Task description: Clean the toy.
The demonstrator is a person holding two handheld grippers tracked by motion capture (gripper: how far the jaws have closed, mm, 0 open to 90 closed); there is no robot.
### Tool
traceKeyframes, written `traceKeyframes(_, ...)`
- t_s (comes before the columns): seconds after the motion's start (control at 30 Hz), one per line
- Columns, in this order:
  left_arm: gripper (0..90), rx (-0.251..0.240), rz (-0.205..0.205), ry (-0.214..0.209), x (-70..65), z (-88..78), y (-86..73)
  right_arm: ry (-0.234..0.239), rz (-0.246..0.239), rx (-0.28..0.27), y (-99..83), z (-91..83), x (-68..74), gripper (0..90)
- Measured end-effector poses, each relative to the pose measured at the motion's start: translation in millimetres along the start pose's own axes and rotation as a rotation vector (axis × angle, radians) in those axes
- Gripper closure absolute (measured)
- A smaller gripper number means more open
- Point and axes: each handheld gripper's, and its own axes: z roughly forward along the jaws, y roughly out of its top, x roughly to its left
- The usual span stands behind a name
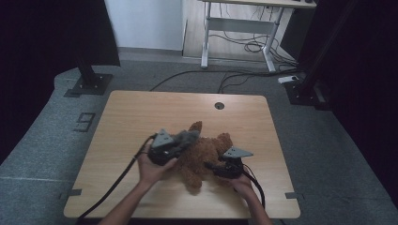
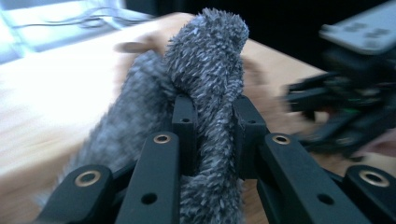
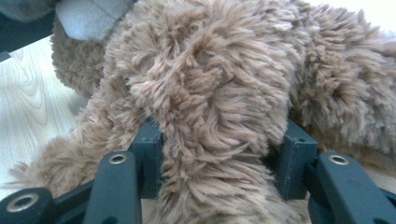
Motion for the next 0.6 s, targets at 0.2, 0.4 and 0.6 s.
traceKeyframes(0.2, 74.4, 0.020, -0.008, -0.100, -26.9, 41.9, 5.0, 0.000, 0.004, 0.000, -0.2, -0.1, -0.1, 46.4)
traceKeyframes(0.4, 74.2, 0.061, 0.039, -0.140, -42.3, 50.4, 5.9, 0.001, 0.003, 0.000, -0.2, 0.0, -0.1, 46.4)
traceKeyframes(0.6, 75.1, 0.097, 0.073, -0.094, -39.4, 49.1, -3.0, -0.006, -0.004, 0.001, -0.4, 0.4, 0.9, 46.4)
